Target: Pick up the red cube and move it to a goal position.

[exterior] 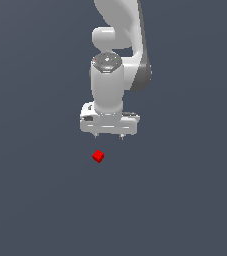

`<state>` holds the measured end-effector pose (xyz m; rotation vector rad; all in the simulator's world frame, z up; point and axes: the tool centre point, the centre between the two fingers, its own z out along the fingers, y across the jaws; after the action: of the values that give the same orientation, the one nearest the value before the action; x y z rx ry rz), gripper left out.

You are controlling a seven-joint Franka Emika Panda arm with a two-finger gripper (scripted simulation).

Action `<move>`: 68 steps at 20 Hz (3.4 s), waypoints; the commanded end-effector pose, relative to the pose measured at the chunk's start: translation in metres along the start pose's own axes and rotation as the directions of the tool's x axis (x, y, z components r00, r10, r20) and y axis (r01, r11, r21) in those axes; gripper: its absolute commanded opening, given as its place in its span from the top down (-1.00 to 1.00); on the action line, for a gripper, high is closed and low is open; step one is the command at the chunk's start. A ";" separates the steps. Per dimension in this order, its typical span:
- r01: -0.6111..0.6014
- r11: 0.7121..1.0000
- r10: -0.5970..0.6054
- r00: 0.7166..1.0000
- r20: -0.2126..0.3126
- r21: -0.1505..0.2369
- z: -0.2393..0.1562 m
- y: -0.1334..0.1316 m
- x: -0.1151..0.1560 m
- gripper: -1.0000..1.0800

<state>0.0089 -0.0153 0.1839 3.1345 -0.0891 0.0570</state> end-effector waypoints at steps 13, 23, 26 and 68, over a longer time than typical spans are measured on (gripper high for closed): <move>-0.127 0.992 0.127 0.992 0.008 -0.004 0.040 0.013 0.004 -0.92; -0.383 0.924 0.383 0.923 0.025 -0.013 0.125 0.043 0.005 -0.92; -0.437 0.899 0.438 0.899 0.029 -0.014 0.143 0.049 0.004 -0.92; -0.496 0.868 0.496 0.867 0.034 -0.014 0.127 0.031 -0.030 1.00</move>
<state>-0.0127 -0.0500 0.0494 3.0118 -0.8935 -0.0028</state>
